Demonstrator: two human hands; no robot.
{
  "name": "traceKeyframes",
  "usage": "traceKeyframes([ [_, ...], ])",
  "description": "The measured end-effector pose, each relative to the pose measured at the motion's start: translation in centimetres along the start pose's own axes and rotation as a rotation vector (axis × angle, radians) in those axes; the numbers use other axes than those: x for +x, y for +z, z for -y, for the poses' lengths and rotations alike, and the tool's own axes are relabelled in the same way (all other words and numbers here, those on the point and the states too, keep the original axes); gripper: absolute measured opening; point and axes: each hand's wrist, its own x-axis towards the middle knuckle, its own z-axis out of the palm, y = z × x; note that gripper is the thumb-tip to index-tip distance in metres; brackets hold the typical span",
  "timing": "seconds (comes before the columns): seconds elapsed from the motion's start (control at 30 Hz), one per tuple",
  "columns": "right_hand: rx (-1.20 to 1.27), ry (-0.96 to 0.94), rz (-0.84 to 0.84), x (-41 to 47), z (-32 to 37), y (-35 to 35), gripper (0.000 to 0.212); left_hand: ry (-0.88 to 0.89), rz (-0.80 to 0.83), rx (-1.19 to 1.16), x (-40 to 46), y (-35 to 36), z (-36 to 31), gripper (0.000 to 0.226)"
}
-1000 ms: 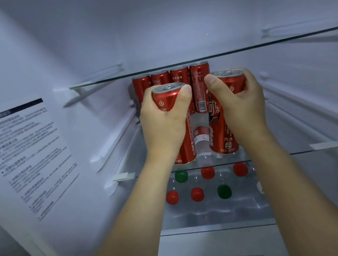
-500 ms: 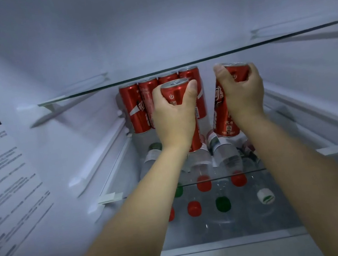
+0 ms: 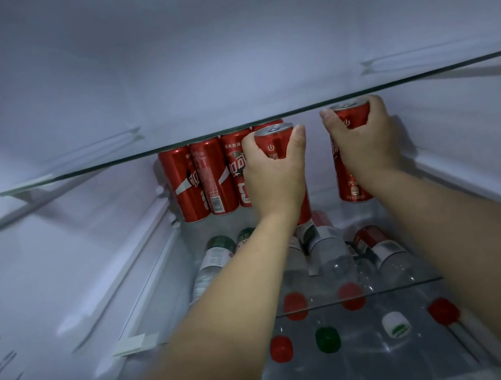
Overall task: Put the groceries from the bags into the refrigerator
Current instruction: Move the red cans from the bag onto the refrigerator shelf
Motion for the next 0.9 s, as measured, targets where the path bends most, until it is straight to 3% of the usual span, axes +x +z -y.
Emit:
traceKeyframes([
  [0.17, -0.083, -0.013, -0.029, 1.3, -1.1, 0.9, 0.052, 0.032, 0.041, -0.021, 0.5, 1.9, 0.7, 0.050],
  [0.4, -0.063, -0.090, -0.064, 2.3, -3.4, 2.5, 0.057, 0.107, 0.171, -0.038, 0.9, 2.2, 2.2, 0.051],
  [0.63, -0.016, -0.125, -0.050, 2.6, -3.8, 2.6, 0.053, 0.136, 0.223, 0.219, 0.7, 2.5, 2.3, 0.083],
  [0.9, 0.040, -0.182, 0.024, 2.8, -5.1, 2.6, 0.054, 0.119, 0.326, 0.369, 0.4, 2.8, 2.5, 0.097],
])
